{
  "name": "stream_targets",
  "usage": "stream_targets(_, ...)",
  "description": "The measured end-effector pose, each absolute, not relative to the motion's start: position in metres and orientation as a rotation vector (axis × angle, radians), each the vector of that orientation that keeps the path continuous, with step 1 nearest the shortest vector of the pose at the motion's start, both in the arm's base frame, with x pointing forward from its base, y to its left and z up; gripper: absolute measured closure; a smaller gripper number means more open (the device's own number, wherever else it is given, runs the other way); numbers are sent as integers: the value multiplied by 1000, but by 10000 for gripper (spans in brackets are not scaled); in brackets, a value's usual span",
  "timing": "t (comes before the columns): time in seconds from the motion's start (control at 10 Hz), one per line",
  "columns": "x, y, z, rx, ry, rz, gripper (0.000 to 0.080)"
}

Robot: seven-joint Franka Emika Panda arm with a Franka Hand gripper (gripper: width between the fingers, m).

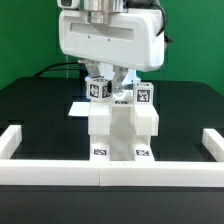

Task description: Assemble chair

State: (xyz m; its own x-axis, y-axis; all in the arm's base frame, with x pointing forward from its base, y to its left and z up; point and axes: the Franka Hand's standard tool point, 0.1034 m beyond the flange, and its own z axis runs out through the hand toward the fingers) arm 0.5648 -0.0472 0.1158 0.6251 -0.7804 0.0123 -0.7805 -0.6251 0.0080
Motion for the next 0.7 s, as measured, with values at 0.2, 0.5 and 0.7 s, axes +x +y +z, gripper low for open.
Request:
stream_targets(0.2,565,-46,116,2734,-1540,11,512)
stream_targets(0.5,565,-46,115,2731,-1546,10,341)
stream_targets(0.7,565,-45,115,2760,-1492,9,218)
